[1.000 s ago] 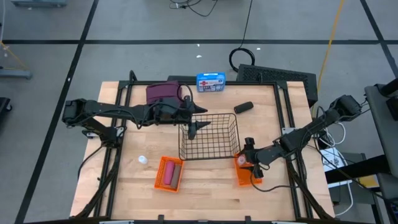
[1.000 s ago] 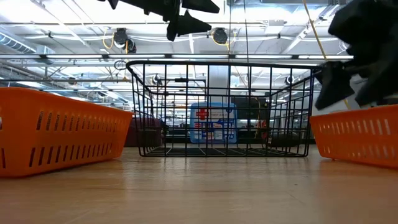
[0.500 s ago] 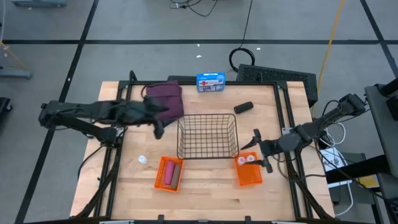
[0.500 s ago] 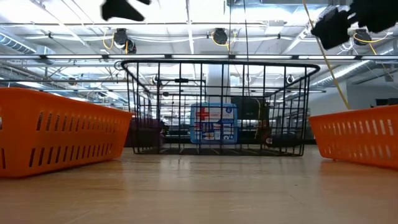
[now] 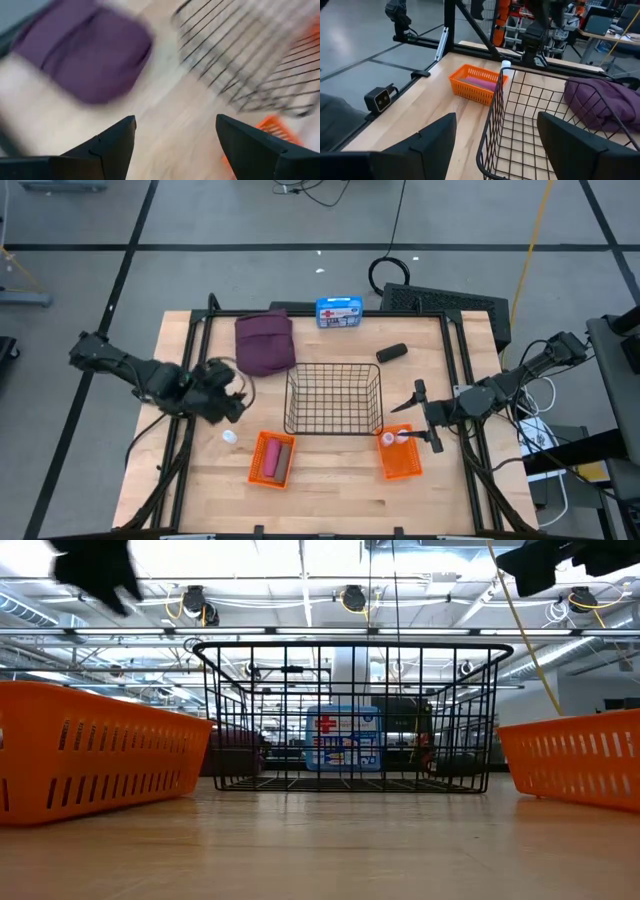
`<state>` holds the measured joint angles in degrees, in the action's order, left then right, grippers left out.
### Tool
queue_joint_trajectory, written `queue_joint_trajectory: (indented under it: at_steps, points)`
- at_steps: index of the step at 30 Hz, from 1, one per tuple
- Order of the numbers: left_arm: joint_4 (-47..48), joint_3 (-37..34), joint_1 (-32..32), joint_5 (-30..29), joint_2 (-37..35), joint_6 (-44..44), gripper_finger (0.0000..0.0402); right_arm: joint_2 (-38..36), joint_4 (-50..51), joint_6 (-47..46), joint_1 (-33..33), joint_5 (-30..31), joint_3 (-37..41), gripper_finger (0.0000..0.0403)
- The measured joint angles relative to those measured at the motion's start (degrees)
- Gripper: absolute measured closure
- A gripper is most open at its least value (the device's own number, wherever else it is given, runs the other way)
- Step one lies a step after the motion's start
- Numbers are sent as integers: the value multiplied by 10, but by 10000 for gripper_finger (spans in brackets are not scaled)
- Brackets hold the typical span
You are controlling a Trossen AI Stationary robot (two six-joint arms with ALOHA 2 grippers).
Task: Pick & Place Medicine items
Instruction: Put the white pill bottle into the right orange basket
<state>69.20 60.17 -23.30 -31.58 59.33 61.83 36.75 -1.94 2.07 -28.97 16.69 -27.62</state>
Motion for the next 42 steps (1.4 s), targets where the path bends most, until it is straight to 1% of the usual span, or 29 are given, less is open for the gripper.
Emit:
queue_joint_trajectory:
  at_steps: [3,5,8,11,13,15,17,22,26,30,32,36,42]
  points:
    - [60,-32,-58,11,4,149,117,0,0,15,0,2,0,138]
    - [62,-61,-101,35,4,229,117,0,0,27,0,15,0,138]
    - [41,-104,-162,90,4,343,117,0,0,42,0,30,0,138]
    - [10,-146,-216,158,8,455,117,0,0,49,0,30,0,138]
    - [-15,-167,-250,193,14,518,117,0,0,49,0,30,0,138]
    - [-35,-182,-284,213,22,569,117,0,0,51,0,30,0,138]
    - [-49,-188,-314,216,34,606,117,0,0,51,0,30,0,138]
    - [-66,-189,-368,192,92,643,117,0,0,51,0,30,0,138]
    - [-100,-190,-375,166,155,627,117,0,0,51,0,30,0,138]
    - [-149,-190,-371,95,214,614,117,0,0,51,0,30,0,138]
    - [-171,-190,-367,71,241,612,117,0,0,51,0,30,0,138]
    - [-193,-190,-355,60,291,594,117,0,0,51,0,30,0,138]
    - [-190,-189,-348,53,351,587,117,0,0,51,0,30,0,138]
